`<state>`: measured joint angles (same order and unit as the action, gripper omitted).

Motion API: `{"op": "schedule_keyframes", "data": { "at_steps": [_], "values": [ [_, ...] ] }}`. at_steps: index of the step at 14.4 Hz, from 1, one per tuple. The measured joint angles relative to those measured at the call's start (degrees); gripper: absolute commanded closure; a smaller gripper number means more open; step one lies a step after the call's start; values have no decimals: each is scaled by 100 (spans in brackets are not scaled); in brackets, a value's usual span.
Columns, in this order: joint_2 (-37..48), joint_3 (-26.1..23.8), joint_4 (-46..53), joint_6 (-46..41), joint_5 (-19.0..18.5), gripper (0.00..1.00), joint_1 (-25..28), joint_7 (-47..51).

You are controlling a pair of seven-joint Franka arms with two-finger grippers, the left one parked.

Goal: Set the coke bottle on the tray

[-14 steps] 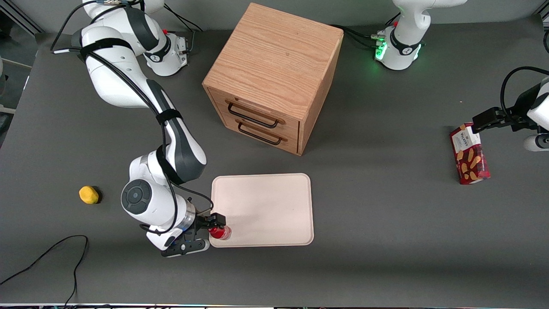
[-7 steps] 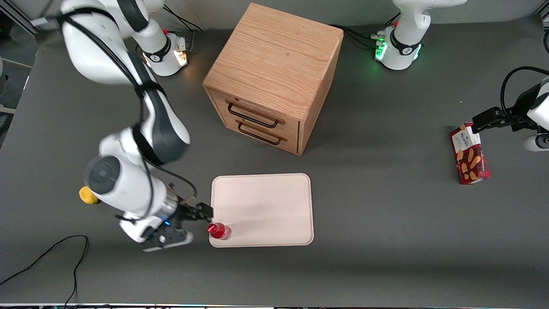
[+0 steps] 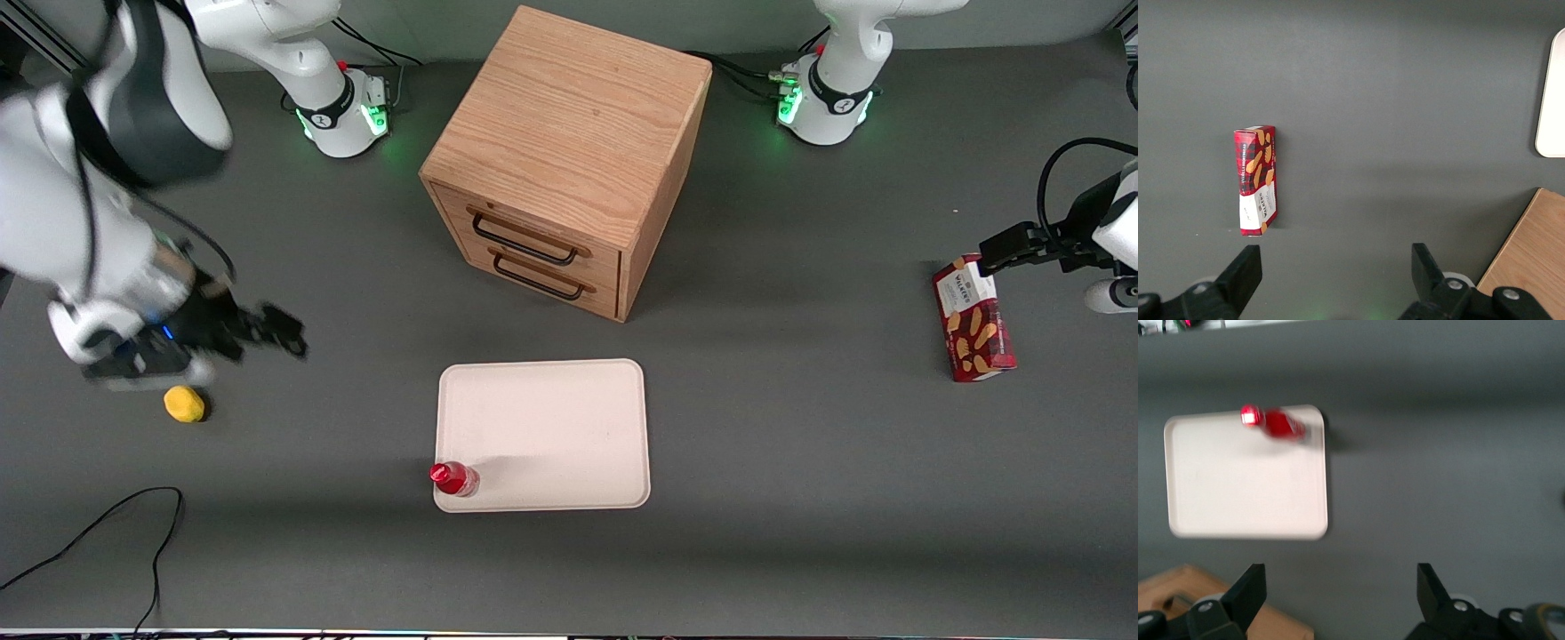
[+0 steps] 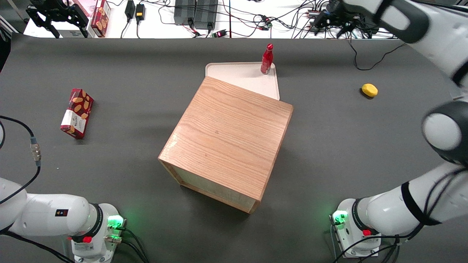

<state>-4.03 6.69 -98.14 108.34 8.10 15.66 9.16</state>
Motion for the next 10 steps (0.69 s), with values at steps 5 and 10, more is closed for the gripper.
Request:
{"op": "schedule_keyframes", "data": {
  "at_steps": [5,10],
  "values": [
    [1126,367,-590,-1094,-776,0,3,23],
    [1151,649,-436,-1308,-904,0,7,19]
  ]
}}
